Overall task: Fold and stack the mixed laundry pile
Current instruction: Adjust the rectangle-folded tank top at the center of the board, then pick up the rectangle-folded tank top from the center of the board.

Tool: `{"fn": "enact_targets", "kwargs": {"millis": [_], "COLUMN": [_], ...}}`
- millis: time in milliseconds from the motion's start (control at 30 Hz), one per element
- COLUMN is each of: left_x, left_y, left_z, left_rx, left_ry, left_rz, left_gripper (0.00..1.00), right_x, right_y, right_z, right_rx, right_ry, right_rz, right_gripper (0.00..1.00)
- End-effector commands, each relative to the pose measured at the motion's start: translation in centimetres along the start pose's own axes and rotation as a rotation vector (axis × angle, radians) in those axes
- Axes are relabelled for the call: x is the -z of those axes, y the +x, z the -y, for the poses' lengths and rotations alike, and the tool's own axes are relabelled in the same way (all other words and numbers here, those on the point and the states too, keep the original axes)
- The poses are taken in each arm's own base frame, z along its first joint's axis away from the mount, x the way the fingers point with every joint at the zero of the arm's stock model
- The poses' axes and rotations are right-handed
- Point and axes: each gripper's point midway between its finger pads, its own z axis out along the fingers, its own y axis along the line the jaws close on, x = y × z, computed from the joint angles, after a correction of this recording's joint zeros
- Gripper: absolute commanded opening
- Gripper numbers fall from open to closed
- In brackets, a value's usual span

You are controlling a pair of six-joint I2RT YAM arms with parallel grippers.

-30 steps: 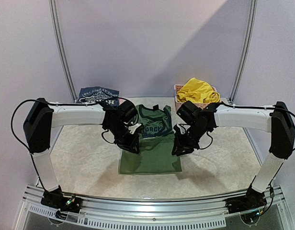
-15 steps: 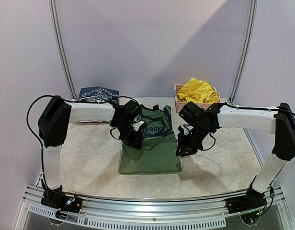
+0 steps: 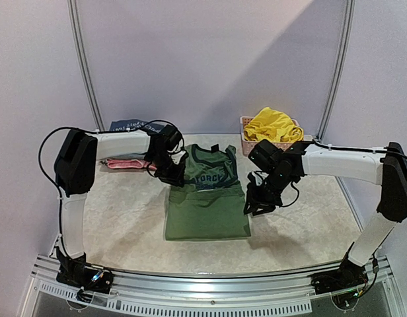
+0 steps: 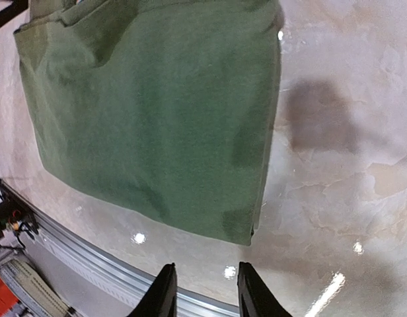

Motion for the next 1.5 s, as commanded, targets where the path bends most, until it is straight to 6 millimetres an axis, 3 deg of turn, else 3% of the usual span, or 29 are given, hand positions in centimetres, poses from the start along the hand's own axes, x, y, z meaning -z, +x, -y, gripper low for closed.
{"fn": "enact_targets", "kwargs": {"millis": [0, 100, 200, 333, 433, 567, 667, 700, 900, 1200, 1467], "left_x": [5.3, 7.7, 9.2, 10.8, 11.8, 12.9, 13.6, 13.7, 13.4, 12.9, 10.2], "left_y": [0.5, 2.4, 5.1, 8.7, 11.0, 13.5, 14.1, 14.3, 15.6, 16.5, 18.9], "left_z": [0.5, -0.3, -0.3, 1.6, 1.9, 2.2, 2.2, 2.0, 1.8, 5.3, 7.6], "left_rx": [-0.064, -0.130, -0.230, -0.372, -0.402, -0.370, -0.365, -0.362, -0.424, -0.665, -0.987], "left_ry": [-0.063, -0.189, -0.287, -0.307, -0.301, -0.238, -0.234, -0.243, -0.284, -0.196, -0.200], "left_rz": [0.083, 0.120, 0.122, 0.158, 0.165, 0.127, 0.170, 0.170, 0.124, 0.198, 0.118], "left_gripper": [0.27, 0.32, 0.38, 0.43, 0.47, 0.65, 0.91, 0.92, 0.81, 0.73, 0.69], "right_x": [-0.3, -0.9, -1.9, -3.1, -4.0, -5.2, -6.3, -6.6, -7.7, -8.4, -8.3], "right_y": [-0.4, 0.3, 1.3, 2.2, 2.8, 3.3, 3.9, 4.0, 4.7, 5.1, 4.2], "right_z": [0.6, 1.0, 1.4, 1.3, 1.2, 1.2, 1.5, 1.7, 2.7, 3.8, 4.2], "right_rx": [-0.008, -0.024, -0.042, -0.082, -0.106, -0.143, -0.165, -0.176, -0.233, -0.271, -0.284], "right_ry": [0.007, -0.014, -0.045, -0.110, -0.153, -0.191, -0.191, -0.188, -0.181, -0.158, -0.155], "right_rz": [0.006, -0.004, -0.024, -0.050, -0.071, -0.107, -0.140, -0.148, -0.173, -0.165, -0.129], "right_gripper": [0.39, 0.48, 0.50, 0.50, 0.50, 0.49, 0.45, 0.43, 0.37, 0.36, 0.16]}}
